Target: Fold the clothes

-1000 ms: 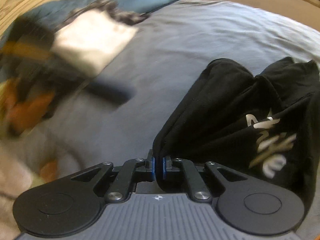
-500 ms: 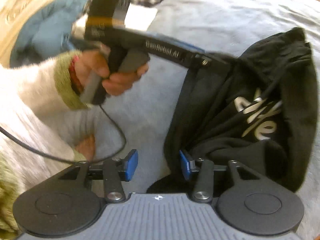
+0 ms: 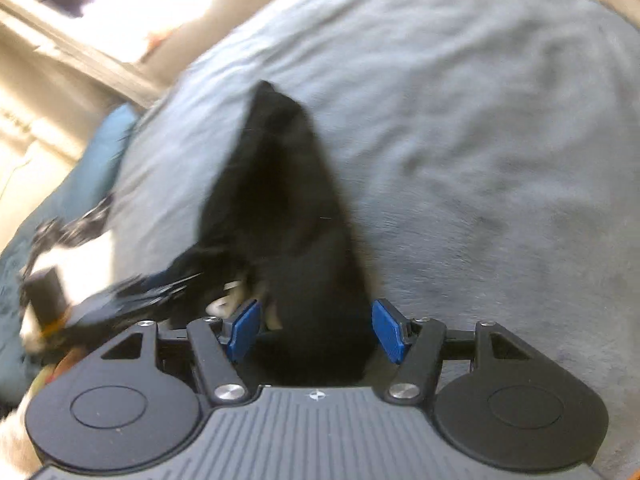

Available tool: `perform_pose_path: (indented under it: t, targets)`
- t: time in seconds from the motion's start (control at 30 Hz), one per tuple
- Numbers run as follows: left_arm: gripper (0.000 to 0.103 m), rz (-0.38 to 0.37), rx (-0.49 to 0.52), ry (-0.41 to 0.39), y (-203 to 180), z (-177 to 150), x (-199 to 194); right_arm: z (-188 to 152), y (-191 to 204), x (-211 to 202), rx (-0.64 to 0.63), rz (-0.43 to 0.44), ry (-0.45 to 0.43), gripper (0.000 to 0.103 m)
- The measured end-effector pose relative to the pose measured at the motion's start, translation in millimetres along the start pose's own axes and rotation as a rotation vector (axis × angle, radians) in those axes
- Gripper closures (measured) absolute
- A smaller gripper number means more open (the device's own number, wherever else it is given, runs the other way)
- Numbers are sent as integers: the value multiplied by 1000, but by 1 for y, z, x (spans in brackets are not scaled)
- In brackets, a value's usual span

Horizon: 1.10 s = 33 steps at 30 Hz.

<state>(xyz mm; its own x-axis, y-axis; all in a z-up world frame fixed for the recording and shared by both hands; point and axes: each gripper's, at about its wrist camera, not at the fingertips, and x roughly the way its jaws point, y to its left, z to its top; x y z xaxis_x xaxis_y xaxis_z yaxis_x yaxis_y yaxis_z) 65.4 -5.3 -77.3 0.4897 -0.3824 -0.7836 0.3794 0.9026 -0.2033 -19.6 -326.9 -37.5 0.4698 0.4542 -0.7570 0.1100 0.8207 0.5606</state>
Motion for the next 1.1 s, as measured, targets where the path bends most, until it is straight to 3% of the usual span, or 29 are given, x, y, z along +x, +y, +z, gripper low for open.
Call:
perform_pose_path:
  t: [0.07, 0.13, 0.17, 0.23, 0.33, 0.5, 0.7, 0.83, 0.9, 0.97, 1.03, 1.1]
  targets:
    - [78, 0, -17, 19, -1, -3, -3, 3, -1, 13, -3, 0, 15, 39]
    - [90, -47, -65, 49, 2, -10, -8, 5, -3, 27, -7, 0, 31, 52]
    - [92, -73, -91, 64, 4, -14, -10, 6, -3, 34, -8, 0, 39, 58]
    - [93, -126, -142, 95, 8, -21, -15, 15, -1, 42, -29, -31, 38, 86]
    - [93, -205, -219, 141, 14, -32, -21, 27, -2, 45, -39, -24, 24, 90]
    - [94, -384, -295, 271, 5, -56, -23, 53, 13, 51, -141, -40, -25, 92]
    - [94, -528, -233, 375, -45, -83, -15, 79, 26, 50, -206, -82, -70, 92]
    - [92, -525, -228, 360, -48, -84, -15, 95, 31, 49, -243, -117, -94, 92]
    - [84, -501, -235, 329, -38, -79, -22, 97, 24, 48, -224, -148, -81, 89]
    - [74, -477, -241, 297, -29, -74, -29, 94, 5, 48, -167, -193, -43, 83]
    - [65, -452, -247, 266, -19, -69, -37, 92, -12, 40, -102, -206, -40, 63]
    - [58, -428, -254, 235, -10, -64, -44, 90, -23, 25, -59, -191, -73, 61]
